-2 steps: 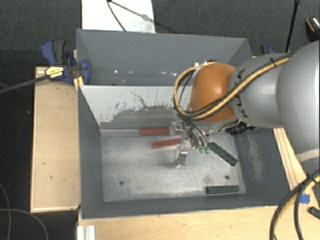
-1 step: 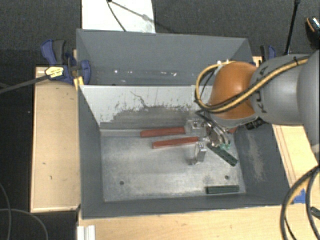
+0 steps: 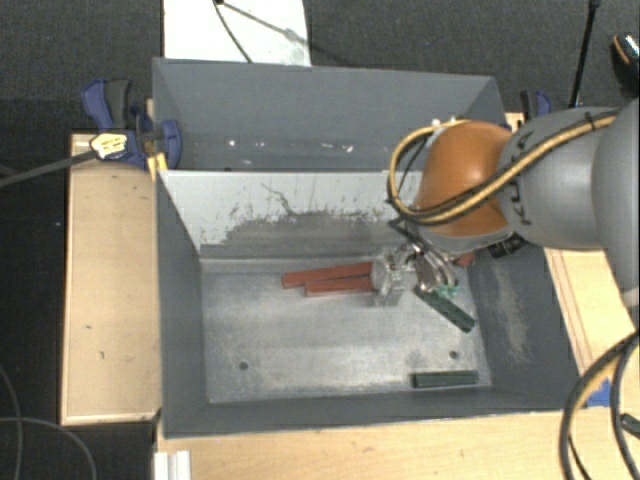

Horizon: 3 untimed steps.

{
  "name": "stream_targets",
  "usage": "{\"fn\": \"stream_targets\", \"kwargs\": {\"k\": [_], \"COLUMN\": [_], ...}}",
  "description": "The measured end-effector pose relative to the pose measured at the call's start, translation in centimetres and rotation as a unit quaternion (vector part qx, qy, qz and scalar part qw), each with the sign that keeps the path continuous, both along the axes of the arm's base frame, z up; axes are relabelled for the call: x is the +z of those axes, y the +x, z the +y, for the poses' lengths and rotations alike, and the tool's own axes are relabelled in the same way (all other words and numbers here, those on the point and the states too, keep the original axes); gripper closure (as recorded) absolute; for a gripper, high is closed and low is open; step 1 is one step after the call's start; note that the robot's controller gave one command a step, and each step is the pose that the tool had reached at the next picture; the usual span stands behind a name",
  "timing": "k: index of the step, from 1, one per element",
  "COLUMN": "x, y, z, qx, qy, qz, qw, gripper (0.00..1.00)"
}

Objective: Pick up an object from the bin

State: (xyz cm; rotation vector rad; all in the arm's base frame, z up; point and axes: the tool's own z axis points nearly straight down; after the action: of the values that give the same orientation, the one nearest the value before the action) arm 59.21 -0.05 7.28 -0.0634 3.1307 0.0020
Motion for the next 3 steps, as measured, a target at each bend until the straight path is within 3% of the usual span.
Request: {"fn": "stream_targets", "kwargs": {"k": [1,2,3], "x": [-0.3,2.8,-0.4], "y": [-0.3,-3.8,-1.2], "z": [0.0,7.7,6.1], "qx": [0.000,0.026,0.030], "qy": [0.000,0.002,-0.001], "qz": [0.0047,0.0039,0.0029], "qw": [1.0000,0.9997,0.9995], "gripper": [0.00,0.00,0.00]}}
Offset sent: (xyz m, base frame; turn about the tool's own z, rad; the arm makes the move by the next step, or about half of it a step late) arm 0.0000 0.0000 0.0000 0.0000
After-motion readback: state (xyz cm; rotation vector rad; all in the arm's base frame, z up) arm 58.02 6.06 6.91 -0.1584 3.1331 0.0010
